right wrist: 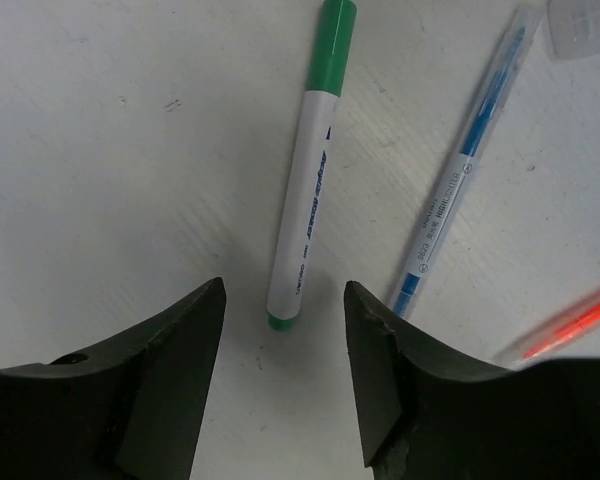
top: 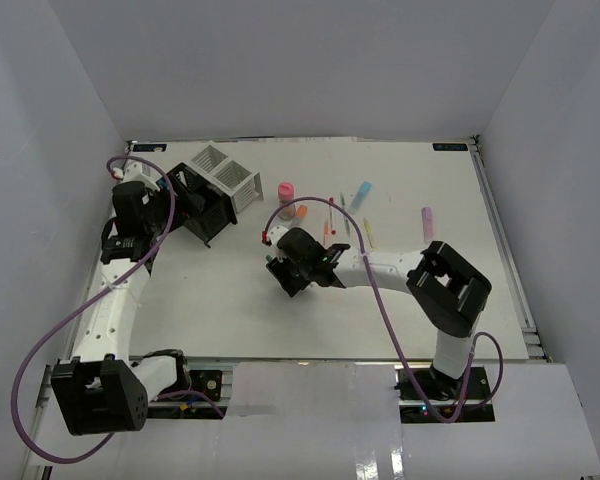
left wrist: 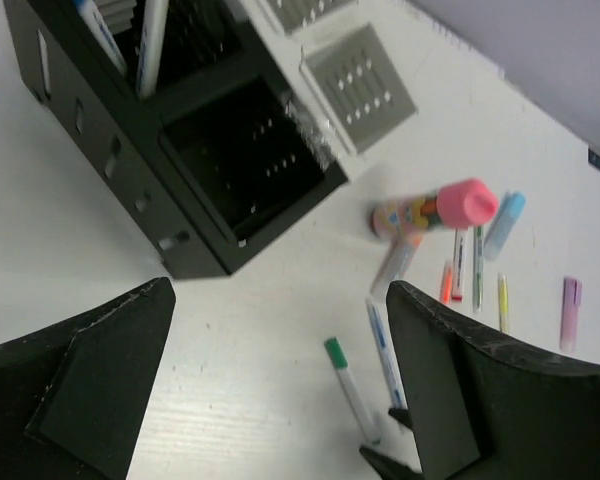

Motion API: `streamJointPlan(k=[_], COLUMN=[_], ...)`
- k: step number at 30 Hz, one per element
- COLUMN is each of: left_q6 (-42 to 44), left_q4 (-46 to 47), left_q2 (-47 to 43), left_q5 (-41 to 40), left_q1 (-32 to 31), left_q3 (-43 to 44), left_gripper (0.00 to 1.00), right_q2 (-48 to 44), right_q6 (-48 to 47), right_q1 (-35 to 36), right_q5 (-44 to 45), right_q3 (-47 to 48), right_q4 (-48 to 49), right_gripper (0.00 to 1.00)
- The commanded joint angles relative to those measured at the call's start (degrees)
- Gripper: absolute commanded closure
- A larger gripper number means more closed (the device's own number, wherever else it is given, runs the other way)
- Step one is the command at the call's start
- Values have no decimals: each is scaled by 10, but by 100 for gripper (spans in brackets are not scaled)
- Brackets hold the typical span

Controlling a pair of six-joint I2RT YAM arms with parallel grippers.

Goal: Sort the stationery into containers
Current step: Pick up the pen from the center of the board.

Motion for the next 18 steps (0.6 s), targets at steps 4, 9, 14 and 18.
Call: streamJointPlan(k=[4,9,14,18], left_q6=[-13,-17,-27,-49], left_q4=[-12,-12,-19,-21], left_q2=[-42,-39,-33,-34], left_q5=[68,85,98,128], left_q1=[-15,-19,-25,-47], left_q3=[-42,-47,-54,-67], left_gripper=[2,2,2,2], right_q2=[43,62,36,-22], right_q6=[-13,-16,-15,-11], right_q1=[9,17,21,26], right_q5=[10,24,25,24], right_q3=[37,37,10,-28], right_q4=[-24,-26,-12,30], right_gripper=[52,64,91,92])
